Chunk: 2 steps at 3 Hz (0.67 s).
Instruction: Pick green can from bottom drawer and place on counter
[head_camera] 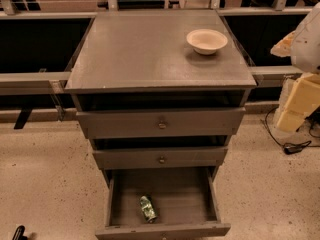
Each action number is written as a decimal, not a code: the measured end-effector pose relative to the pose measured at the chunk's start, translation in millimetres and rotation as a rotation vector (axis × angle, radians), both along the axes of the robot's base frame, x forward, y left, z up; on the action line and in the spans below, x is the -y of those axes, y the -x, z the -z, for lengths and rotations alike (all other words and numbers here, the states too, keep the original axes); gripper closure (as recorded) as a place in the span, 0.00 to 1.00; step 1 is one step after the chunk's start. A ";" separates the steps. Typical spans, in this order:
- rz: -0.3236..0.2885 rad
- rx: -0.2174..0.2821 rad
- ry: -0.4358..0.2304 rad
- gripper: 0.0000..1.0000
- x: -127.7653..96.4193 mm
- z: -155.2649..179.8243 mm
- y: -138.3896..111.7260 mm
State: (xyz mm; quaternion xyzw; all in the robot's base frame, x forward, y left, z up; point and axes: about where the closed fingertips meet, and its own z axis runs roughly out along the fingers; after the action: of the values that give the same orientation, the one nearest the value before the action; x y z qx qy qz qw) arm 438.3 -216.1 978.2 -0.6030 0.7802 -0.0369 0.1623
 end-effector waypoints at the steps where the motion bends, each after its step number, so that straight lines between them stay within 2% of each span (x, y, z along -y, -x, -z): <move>1: 0.000 0.000 0.000 0.00 0.0 0.0 0.0; 2: -0.002 -0.041 -0.101 0.00 -4.9 43.0 -11.2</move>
Offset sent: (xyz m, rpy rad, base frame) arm 0.0541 0.0186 -0.1924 0.4741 0.2114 0.0088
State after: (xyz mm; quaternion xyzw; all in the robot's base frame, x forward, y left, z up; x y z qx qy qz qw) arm 449.5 -211.2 935.2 -0.5954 0.7837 0.0150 0.1763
